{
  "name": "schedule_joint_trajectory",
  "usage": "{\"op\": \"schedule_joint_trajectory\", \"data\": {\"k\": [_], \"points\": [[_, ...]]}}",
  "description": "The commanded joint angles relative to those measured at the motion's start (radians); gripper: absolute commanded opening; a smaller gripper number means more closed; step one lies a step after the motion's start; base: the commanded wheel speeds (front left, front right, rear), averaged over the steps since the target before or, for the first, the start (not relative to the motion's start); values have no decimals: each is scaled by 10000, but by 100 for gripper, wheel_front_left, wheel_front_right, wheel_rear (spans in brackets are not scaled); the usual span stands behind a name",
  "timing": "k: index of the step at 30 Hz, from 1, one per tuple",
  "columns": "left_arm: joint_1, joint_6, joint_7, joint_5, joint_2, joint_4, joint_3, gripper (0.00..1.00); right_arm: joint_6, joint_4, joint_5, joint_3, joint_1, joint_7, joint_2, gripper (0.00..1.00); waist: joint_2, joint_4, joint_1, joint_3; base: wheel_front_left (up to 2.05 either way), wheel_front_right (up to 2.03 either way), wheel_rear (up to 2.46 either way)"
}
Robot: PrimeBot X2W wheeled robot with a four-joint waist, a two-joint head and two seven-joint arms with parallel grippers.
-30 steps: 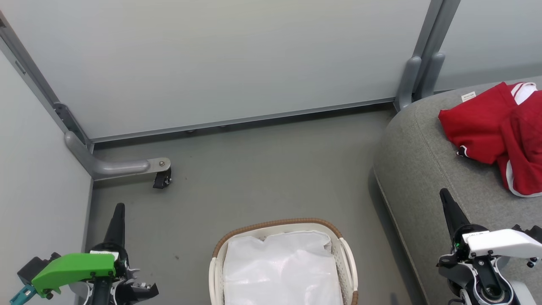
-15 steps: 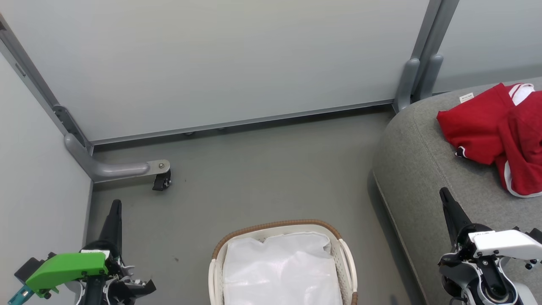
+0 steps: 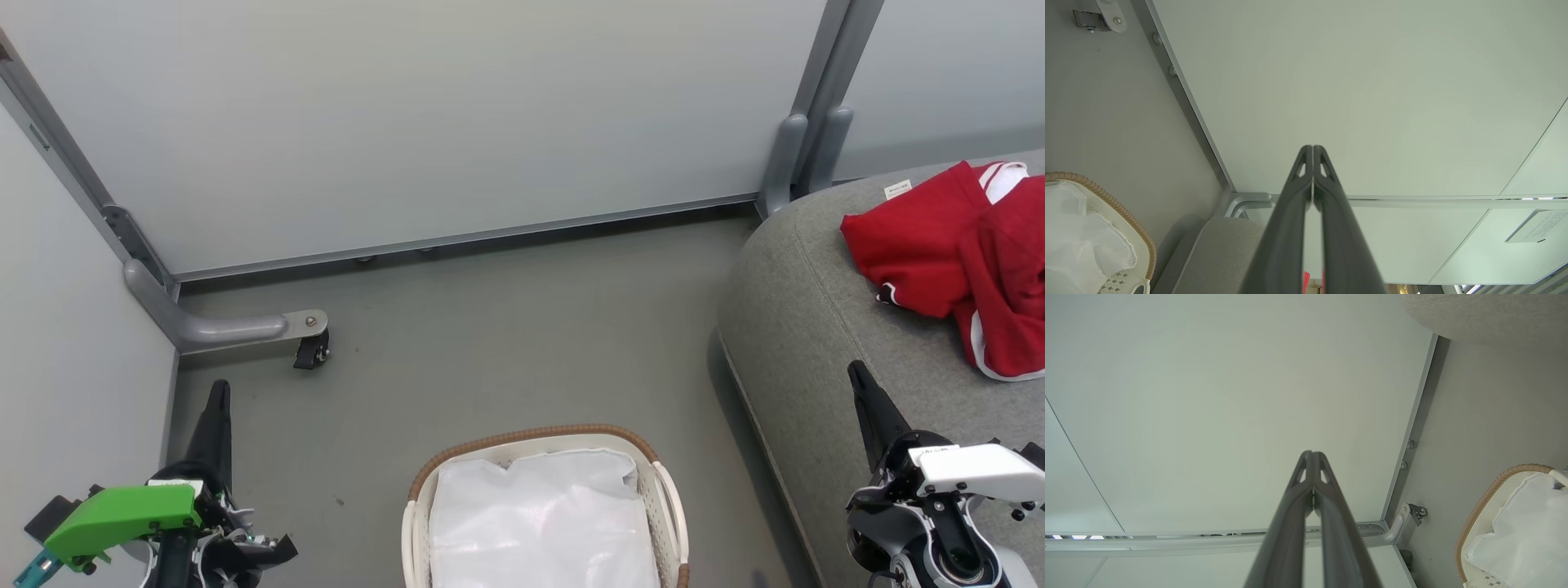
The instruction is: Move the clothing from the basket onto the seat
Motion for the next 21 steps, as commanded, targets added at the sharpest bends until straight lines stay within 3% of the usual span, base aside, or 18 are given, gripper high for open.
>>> {"op": "schedule_joint_trajectory", "data": {"k": [1,21], "points": [[-109,-58,35,-40,50,-19,32,0,-7,-39,33,-21,108,33,-63,0,0,0,0,0,0,0,0],[-109,-56,41,-31,43,-19,37,0,-7,-39,34,-20,107,32,-62,0,0,0,0,0,0,0,0]]}}
